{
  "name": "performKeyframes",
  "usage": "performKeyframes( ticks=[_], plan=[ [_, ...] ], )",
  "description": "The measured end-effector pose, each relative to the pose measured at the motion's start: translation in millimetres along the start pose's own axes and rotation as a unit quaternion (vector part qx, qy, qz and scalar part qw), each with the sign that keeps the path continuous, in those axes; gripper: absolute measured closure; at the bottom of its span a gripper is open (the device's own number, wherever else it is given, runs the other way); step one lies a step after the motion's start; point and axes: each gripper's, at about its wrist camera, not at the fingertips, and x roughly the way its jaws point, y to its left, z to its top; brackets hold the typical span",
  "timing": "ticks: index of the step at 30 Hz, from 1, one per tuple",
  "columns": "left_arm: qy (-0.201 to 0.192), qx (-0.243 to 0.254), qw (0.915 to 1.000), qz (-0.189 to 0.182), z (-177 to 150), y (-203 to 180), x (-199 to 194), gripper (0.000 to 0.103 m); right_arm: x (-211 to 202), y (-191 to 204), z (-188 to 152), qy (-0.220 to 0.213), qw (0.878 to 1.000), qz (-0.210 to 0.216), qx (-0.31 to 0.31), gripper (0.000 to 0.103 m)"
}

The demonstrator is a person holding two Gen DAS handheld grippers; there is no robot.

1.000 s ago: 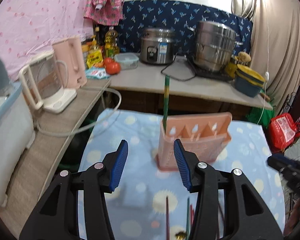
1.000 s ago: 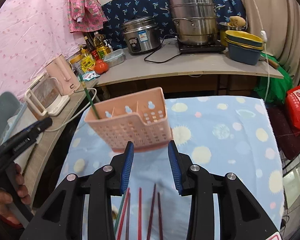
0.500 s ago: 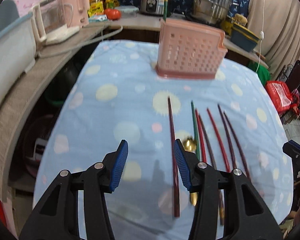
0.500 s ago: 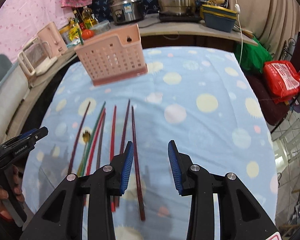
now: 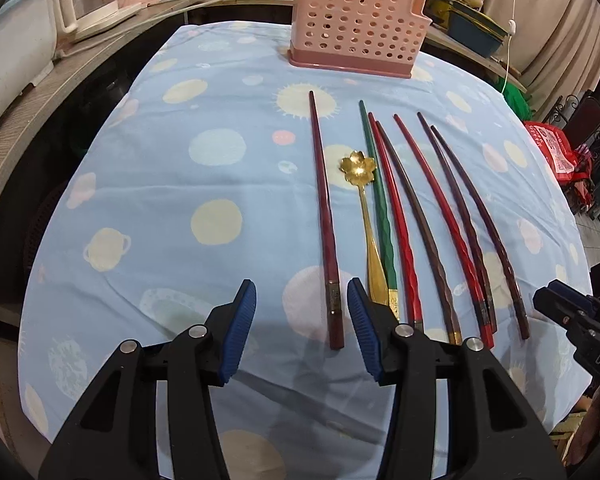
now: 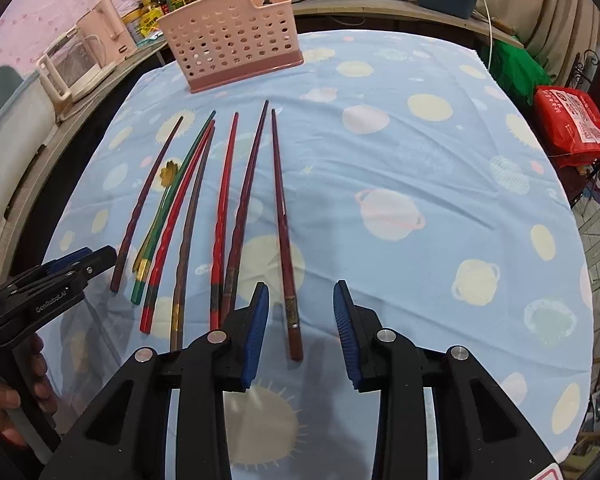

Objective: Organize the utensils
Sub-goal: 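Move both tools back down toward the remaining chopsticks, then close the right tool on a dark-red chopstick while the left tool grasps a red chopstick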

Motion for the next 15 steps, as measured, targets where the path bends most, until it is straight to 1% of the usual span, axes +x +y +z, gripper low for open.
performKeyframes(
  ticks=[3, 8, 11, 13, 15],
  plan=[
    [0.002, 0.0, 1.0, -0.002, -2, -1, 4, 0.058, 5, 4, -4, 0.005, 1.0, -0.001, -0.007, 0.077],
    [0.005, 0.004, 1.0, 0.001, -4, -3, 8, 0.06, 13, 5, -8, 0.016, 1.0, 0.001, -0.008, 0.081],
    [0.003, 0.008, 1.0, 0.0, -4, -4, 9, 0.063, 16, 5, -10, 0.02, 1.0, 0.003, -0.008, 0.082],
    [0.003, 0.01, 0.9999, -0.006, -4, -5, 9, 0.072, 17, 6, -10, 0.022, 1.0, 0.004, -0.008, 0.083],
    [0.002, 0.012, 0.9999, -0.01, -4, -6, 10, 0.074, 19, 6, -11, 0.024, 1.0, 0.004, -0.009, 0.084]
  ],
)
